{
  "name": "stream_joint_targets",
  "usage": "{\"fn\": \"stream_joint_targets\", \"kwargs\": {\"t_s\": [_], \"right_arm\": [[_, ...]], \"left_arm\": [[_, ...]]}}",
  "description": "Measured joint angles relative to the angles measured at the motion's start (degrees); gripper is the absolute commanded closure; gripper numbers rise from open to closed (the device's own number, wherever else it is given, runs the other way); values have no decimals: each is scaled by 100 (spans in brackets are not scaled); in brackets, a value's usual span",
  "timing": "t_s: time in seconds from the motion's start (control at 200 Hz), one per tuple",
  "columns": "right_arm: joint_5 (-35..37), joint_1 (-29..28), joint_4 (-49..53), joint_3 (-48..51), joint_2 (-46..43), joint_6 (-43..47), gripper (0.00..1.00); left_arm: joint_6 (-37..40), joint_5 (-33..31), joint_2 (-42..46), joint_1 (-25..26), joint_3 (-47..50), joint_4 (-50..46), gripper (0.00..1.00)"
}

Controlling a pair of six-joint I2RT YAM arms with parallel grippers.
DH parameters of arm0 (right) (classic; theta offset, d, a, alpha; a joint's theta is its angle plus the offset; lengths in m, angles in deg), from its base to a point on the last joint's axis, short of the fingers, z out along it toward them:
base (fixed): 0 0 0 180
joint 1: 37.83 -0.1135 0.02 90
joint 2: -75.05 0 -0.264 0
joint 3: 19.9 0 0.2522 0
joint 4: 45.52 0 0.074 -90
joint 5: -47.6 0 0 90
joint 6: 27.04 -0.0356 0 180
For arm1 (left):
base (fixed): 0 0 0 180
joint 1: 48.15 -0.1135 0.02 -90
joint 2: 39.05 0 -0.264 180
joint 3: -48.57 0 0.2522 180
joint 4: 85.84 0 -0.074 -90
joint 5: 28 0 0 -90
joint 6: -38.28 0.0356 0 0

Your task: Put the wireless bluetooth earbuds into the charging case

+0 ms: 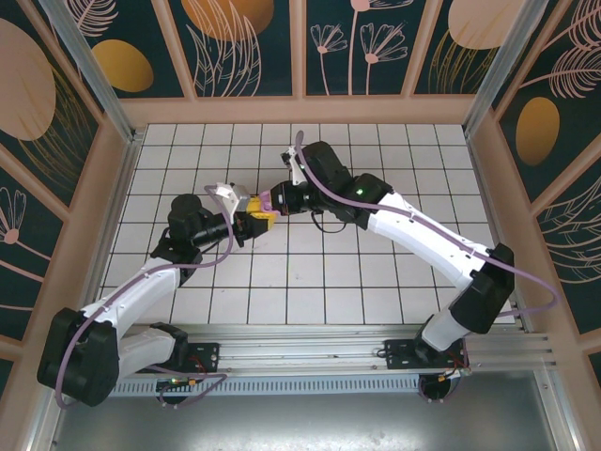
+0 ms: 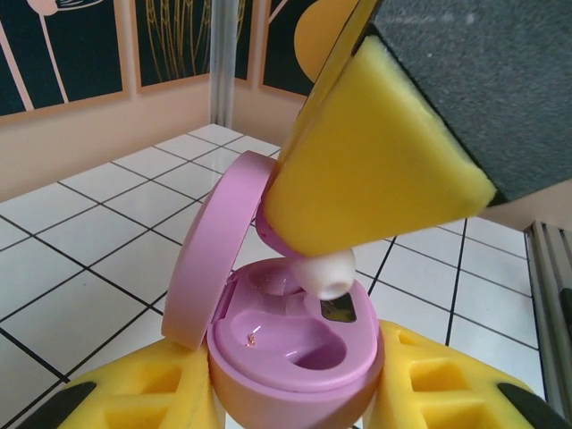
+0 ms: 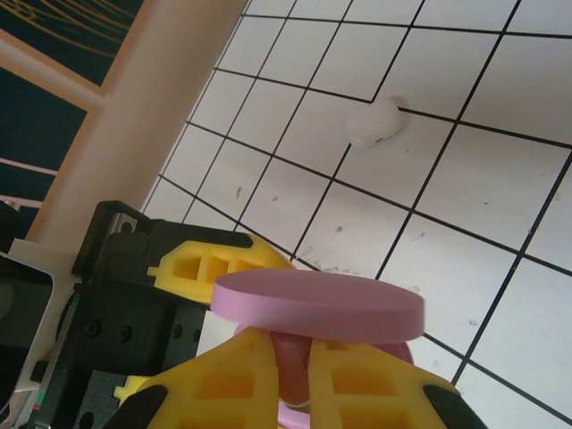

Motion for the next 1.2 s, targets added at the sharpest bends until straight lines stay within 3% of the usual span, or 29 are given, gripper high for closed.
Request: {"fn": "stream_joint_targets", "kwargs": {"t_s": [1.051,1.201], "right_arm": [[772,-289,804,-730,579,422,87],[763,-313,885,-822,640,424,81]], "left_arm": [[256,24,-214,7,-103,-2,100],[260,24,-219,7,-103,2,100]]}}
